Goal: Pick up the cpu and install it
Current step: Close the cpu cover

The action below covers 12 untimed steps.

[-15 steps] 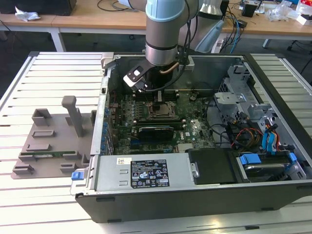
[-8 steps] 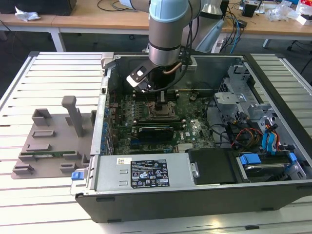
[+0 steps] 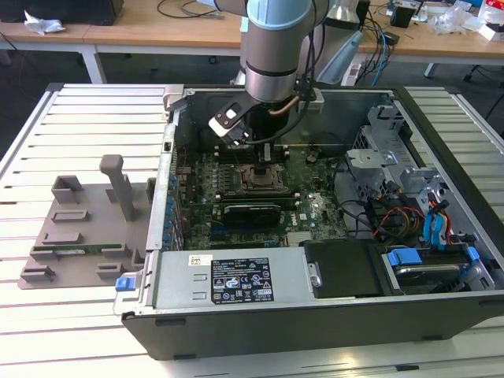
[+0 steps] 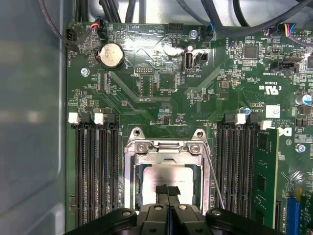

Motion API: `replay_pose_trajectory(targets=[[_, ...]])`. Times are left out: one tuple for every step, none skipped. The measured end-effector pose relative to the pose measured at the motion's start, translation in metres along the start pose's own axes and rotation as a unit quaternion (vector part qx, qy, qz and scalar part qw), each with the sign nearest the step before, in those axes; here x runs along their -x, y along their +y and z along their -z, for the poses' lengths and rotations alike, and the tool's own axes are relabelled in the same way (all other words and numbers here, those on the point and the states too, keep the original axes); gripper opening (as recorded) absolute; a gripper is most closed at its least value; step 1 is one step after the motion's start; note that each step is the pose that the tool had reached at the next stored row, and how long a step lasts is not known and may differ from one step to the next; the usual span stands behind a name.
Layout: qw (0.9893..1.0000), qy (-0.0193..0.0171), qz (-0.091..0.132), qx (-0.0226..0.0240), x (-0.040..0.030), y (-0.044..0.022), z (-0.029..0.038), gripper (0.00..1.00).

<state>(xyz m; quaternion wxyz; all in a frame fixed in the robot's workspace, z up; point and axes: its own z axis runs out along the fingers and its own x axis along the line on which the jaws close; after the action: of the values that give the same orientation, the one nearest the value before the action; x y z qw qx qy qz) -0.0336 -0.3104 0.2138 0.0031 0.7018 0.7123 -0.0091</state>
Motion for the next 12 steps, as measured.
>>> replay_pose_trajectory(targets=[[1.0,0.0001,0.0,0.0,0.0,0.0,0.0004,0.11],[1.0,0.0,0.0,0.0,0.0,0.0,0.0008,0.11],[1.0,0.0,0.0,0.0,0.0,0.0,0.0012,0.11],[1.0,-0.0001,0.0,0.0,0.0001,0.0,0.0017,0.11],[1.0,0.0,0.0,0.0,0.0001,0.0,0.0021,0.11],[1.0,0.0,0.0,0.0,0.0001,0.0,0.0024,0.11],[1.0,0.0,0.0,0.0,0.0001,0.0,0.0031,0.11],[1.0,-0.0001,0.0,0.0,0.0001,-0.0001,0.0041,0.11],[1.0,0.0,0.0,0.0,0.0001,-0.0001,0.0048,0.11],[1.0,0.0,0.0,0.0,0.0001,-0.0001,0.0054,0.11],[1.0,0.0,0.0,0.0,0.0001,-0.0001,0.0071,0.11],[1.0,0.0,0.0,0.0,0.0001,-0.0001,0.0083,0.11]])
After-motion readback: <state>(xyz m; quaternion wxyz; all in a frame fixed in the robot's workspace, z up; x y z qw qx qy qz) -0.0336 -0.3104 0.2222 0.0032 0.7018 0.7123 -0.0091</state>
